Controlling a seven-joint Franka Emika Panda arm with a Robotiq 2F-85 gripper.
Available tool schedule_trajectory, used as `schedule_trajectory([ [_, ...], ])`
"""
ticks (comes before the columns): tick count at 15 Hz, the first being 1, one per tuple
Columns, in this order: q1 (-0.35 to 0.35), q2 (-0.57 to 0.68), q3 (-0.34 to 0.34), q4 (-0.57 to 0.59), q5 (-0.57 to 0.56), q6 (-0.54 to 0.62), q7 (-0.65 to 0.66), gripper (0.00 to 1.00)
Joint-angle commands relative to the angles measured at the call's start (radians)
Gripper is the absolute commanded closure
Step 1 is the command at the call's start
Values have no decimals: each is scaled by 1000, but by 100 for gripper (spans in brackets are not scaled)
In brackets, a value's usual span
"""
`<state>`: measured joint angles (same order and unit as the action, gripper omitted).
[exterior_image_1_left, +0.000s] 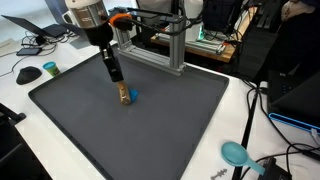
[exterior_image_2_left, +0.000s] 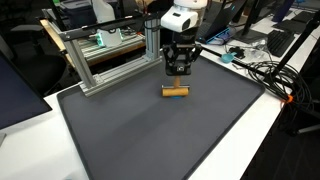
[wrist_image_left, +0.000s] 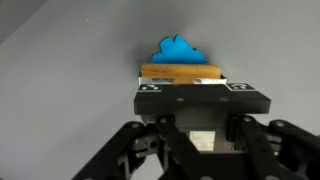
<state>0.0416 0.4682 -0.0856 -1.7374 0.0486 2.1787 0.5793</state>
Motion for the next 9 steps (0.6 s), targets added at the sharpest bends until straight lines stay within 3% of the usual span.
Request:
schedule_trajectory([
  [1,-1,55,23,7,45,-38,-21,78],
  [9,-8,64,30,13,59,-50,-35,78],
])
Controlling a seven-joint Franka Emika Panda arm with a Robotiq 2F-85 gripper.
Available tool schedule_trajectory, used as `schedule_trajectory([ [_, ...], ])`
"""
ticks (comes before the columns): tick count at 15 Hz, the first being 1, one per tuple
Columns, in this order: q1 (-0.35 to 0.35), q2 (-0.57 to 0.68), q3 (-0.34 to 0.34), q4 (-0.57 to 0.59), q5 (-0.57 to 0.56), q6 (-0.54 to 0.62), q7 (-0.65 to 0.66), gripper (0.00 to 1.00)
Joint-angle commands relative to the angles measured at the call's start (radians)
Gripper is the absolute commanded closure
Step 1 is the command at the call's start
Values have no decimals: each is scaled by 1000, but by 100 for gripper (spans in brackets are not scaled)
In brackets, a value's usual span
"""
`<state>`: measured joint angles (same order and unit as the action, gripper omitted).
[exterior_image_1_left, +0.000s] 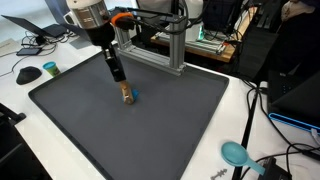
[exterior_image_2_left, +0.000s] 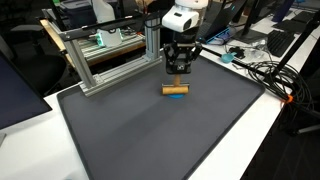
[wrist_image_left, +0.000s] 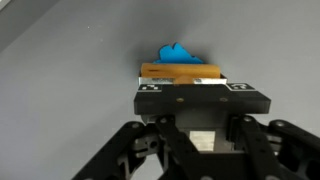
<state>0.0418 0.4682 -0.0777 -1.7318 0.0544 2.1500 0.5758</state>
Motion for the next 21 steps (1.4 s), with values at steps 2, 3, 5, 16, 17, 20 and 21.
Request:
schedule_trajectory([
  [2,-9,66,23,8,57,-23,-36,78],
  [3,-9,66,22,8,59,-24,-38,78],
  [5,-10,67,22,9,63,-28,-43,78],
  [16,-5,72,25,15,90,-96,-49,78],
  [17,-1,60,22,12,85,-103,-44,78],
  [20,15,-12,13,-27,54,-113,-30,78],
  [21,21,-35,11,-43,44,-107,-27,78],
])
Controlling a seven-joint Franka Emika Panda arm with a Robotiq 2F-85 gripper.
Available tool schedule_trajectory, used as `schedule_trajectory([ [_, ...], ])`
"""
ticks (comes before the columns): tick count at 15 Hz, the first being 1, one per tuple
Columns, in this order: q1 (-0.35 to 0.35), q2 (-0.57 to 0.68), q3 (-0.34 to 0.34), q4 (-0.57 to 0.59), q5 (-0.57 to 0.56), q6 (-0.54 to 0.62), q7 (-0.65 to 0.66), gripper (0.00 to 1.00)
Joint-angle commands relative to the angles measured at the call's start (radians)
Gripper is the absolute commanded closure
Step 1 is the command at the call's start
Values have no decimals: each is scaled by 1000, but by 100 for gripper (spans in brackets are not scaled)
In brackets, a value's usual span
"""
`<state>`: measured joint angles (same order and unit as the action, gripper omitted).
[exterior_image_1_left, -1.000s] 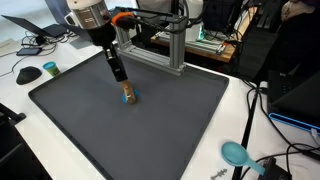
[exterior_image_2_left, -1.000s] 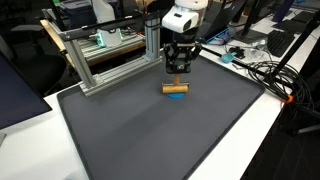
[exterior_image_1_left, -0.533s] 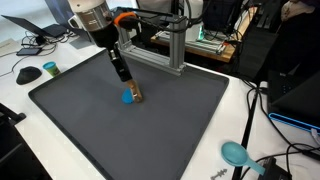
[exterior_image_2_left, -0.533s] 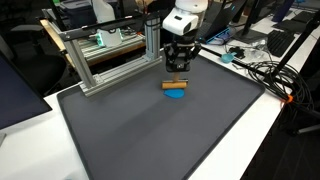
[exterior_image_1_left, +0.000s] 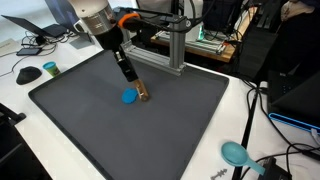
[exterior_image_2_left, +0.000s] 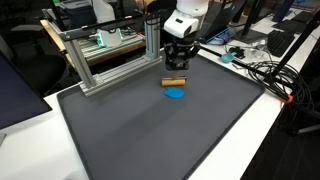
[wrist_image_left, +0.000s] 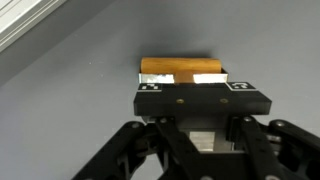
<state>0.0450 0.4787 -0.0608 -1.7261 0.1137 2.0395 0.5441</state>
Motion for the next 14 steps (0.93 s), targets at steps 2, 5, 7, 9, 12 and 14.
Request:
schedule_trajectory([
  [2,25,-87,-5,-81,-21,27,3,78],
  [5,31,-125,-1,-103,-15,31,3,78],
  [7,38,-139,-6,-110,-28,55,22,78],
  [9,39,-134,-11,-105,-47,89,35,78],
  [12,41,-119,-25,-108,-91,159,68,78],
  [14,38,-109,-32,-109,-106,182,82,78],
])
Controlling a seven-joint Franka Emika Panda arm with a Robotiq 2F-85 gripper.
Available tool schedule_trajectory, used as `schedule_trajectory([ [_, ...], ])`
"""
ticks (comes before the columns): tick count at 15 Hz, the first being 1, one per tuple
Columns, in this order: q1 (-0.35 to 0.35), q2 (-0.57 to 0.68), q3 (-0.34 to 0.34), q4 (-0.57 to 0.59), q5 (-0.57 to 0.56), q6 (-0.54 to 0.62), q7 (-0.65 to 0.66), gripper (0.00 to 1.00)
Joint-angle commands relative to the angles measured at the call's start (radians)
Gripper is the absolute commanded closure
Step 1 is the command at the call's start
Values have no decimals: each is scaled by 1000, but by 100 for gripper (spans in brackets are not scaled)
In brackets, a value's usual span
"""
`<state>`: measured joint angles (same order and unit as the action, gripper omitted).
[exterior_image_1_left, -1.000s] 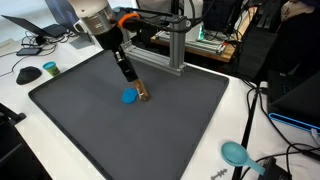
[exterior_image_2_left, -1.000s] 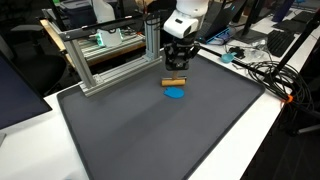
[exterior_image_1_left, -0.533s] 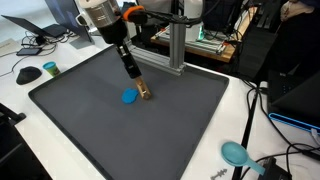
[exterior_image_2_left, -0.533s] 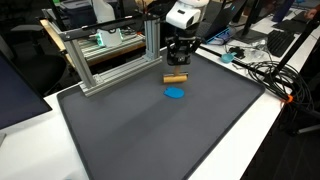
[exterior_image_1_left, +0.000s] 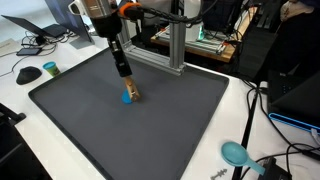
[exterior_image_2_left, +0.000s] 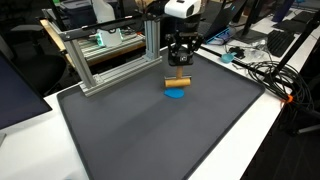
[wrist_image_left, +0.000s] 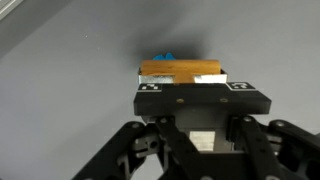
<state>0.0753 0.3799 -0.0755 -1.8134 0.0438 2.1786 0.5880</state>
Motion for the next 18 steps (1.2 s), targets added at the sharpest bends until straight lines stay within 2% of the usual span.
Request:
schedule_trajectory([
  [1,7,-4,-20,-21,-42,53,45,78],
  [11,2,36,-44,-14,-44,116,78,78],
  [18,13,66,-40,9,-62,95,75,78],
])
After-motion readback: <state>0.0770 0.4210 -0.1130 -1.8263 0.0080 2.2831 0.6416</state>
